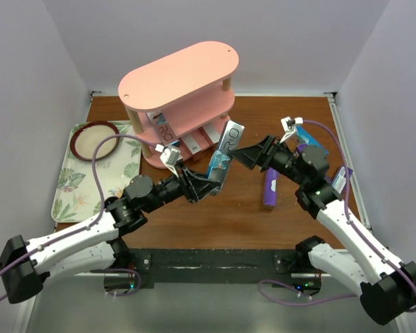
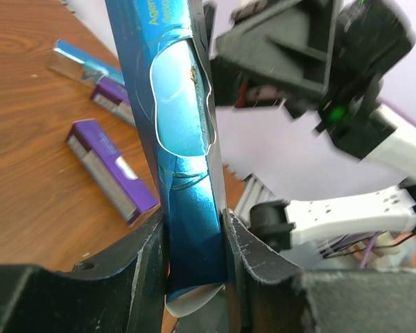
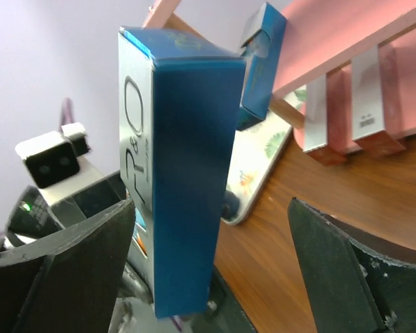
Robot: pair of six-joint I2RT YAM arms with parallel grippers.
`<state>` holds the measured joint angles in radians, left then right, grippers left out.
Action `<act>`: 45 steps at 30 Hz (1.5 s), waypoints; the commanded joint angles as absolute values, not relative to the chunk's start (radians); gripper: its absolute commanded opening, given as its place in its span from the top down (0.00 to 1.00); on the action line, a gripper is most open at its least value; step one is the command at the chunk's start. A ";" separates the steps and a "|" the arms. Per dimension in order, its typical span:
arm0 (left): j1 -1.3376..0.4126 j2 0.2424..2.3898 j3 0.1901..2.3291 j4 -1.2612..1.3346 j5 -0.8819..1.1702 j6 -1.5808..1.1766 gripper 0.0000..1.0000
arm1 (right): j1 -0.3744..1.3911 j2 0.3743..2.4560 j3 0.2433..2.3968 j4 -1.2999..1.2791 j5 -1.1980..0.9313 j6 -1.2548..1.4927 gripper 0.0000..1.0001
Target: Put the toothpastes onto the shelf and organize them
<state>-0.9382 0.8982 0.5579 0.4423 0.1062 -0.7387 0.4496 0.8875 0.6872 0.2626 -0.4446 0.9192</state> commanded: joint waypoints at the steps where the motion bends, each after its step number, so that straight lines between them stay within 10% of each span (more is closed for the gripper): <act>1: -0.933 0.795 0.621 0.232 0.146 -0.554 0.68 | 0.373 0.882 0.808 0.017 -0.635 0.716 0.02; 25: -0.759 0.868 0.807 -0.265 0.770 -0.190 0.67 | 0.247 1.002 0.928 -0.290 -1.060 0.396 0.08; 45: -0.723 0.894 0.867 -0.344 0.747 -0.132 0.72 | 0.253 0.979 0.858 -0.178 -1.106 0.419 0.13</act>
